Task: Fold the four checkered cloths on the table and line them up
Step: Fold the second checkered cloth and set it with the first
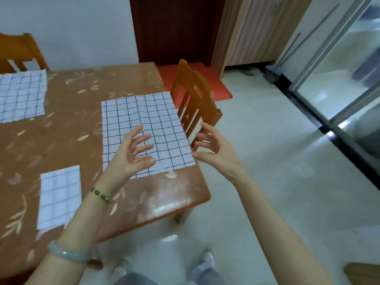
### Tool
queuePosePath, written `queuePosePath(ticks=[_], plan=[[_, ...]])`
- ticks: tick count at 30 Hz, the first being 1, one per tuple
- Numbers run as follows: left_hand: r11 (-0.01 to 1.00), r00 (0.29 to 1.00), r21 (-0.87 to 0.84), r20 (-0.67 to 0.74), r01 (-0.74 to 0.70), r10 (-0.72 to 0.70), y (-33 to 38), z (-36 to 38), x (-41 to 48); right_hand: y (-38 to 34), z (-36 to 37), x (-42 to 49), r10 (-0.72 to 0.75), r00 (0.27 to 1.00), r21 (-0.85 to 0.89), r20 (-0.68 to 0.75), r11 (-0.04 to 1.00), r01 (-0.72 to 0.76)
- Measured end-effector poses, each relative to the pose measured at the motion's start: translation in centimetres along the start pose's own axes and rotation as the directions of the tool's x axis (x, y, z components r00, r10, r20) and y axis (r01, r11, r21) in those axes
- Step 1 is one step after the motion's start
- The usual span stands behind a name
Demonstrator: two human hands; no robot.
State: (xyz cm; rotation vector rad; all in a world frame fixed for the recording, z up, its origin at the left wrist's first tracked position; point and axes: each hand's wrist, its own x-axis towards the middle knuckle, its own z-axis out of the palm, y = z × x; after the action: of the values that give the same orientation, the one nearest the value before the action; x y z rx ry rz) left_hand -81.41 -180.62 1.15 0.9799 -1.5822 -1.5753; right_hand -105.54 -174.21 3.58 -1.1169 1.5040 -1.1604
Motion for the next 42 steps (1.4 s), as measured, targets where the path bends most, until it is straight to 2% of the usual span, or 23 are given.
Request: queuePosePath(ticks=[8,16,19,25,34,42], plan=[[1.0,0.989,-0.005,-0.143,-0.028,0.027,0.1,11.2,3.3,1.3,-10.7,2.5,-0.021,0.989,-0.044,0.146,0.999,0.028],[1.0,0.971,0.017,-0.238,-0.011,0.015,0.2,14.8,8.3,2.4,-15.6,8.0,-0.017,0.981,-0.017,0.195,1.0,0.021],[0.998,0.963,0.044,-0.263,-0.045,0.055,-0.1,16.1,11.9,2.9,-17.6,11.6,-0.025,0.975,-0.025,0.221,0.999,0.031],[0.988,0.93,0.139,-0.348,-0.074,0.118,-0.4,16.4,20.5,2.1,-19.9,21.9,-0.031,0.946,-0.051,0.321,0.997,0.049],[0.991,0.867,0.137,-0.493,-0.002,0.07,1.3,15.7,30.2,-0.8,-21.5,35.1,-0.024,0.877,-0.052,0.481,0.997,0.056],[0.992,0.753,0.115,-0.657,0.044,0.043,1.4,15.6,37.0,-2.3,-21.8,46.5,-0.052,0.767,-0.018,0.64,0.996,0.082]])
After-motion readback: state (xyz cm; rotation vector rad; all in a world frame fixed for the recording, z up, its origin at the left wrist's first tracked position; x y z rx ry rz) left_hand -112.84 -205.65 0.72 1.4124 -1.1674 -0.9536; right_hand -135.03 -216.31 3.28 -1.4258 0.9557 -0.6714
